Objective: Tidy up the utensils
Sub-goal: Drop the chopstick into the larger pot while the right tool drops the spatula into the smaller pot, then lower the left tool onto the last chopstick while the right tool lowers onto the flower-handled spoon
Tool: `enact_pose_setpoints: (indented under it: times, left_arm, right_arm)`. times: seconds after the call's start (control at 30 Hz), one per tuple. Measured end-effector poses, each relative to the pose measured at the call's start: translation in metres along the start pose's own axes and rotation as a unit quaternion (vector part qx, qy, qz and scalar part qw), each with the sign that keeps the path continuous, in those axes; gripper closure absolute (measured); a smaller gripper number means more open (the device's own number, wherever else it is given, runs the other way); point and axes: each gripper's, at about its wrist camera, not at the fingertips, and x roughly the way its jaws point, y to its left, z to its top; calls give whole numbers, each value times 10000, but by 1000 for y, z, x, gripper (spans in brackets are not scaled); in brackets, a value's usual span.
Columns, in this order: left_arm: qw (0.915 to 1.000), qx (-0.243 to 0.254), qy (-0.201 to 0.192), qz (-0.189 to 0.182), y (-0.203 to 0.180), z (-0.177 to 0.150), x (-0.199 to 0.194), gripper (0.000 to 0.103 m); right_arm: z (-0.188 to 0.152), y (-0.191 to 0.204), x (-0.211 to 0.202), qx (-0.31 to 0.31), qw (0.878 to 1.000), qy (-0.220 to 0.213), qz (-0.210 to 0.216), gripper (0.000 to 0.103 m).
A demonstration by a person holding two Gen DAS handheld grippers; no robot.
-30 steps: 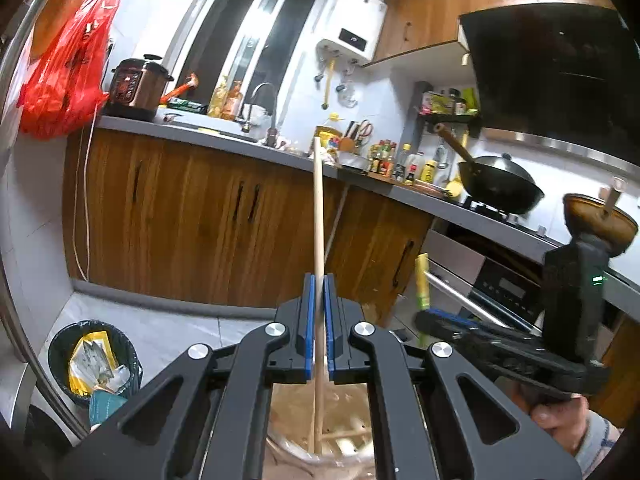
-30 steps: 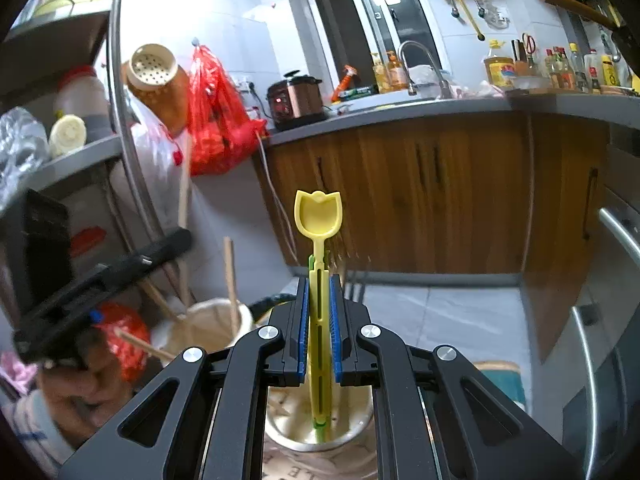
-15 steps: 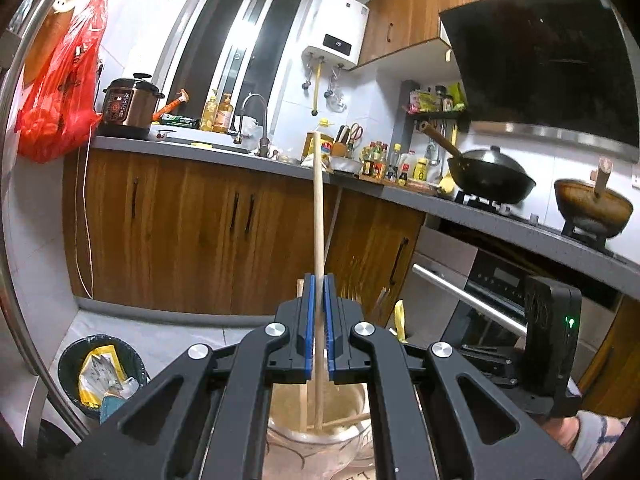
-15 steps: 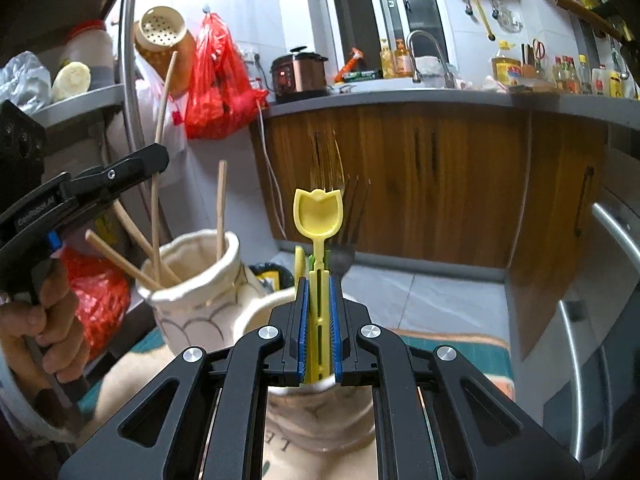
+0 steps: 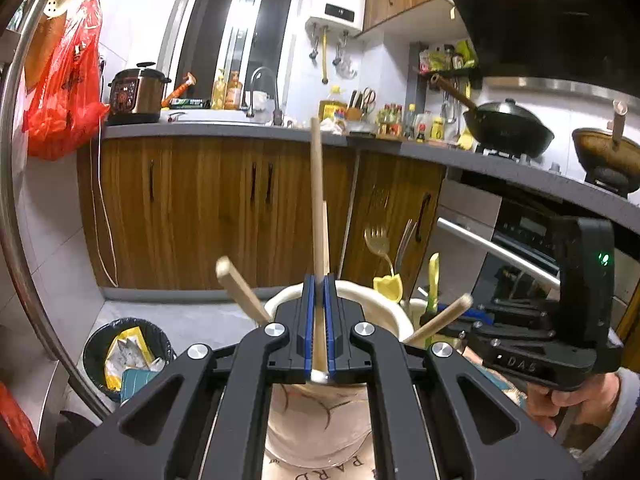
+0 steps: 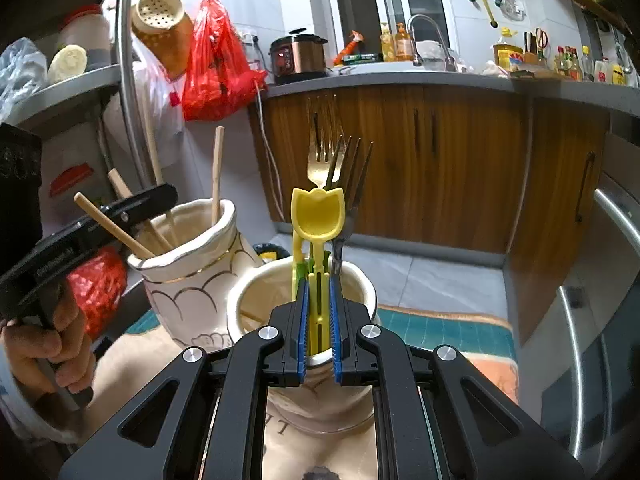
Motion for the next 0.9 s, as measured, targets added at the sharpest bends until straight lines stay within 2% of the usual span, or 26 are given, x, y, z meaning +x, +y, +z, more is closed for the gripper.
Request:
enact_pose_setpoints:
  times: [0.2, 0.4, 0.43, 0.53, 0.57, 0.73, 0.8, 0.9]
  left_arm:
    - [9998, 120, 128, 66, -2, 0, 2, 97]
    - [9998, 147, 45, 114, -4, 8, -5, 96]
    - [9998, 157, 22, 116, -4, 10, -7, 94]
    - [9996, 200, -140, 122, -5, 13, -22, 66]
    - [9995, 215, -180, 117, -6, 14, -26, 62]
    - [9994, 186, -255, 152, -7, 9, -54, 62]
    - [9996, 91, -191, 203, -5, 2, -64, 62]
    - [9997, -15, 112, 222, -2, -13, -73, 62]
  right_arm:
    - [5, 1, 4, -44, 9998, 154, -126, 90]
    - [8, 2, 0, -73, 9997, 131, -191, 88]
    - [8, 1, -1, -69, 9997, 124, -192, 86]
    - [7, 0, -10, -64, 9998, 61, -203, 82]
    - [7, 0, -14, -71, 9998, 39, -204, 81]
    - [-1, 4, -38, -170, 9996, -32, -237, 81]
    - [-7, 6, -47, -218, 9994, -6, -252, 81]
    - [-17, 5, -55, -235, 9992, 230, -230, 81]
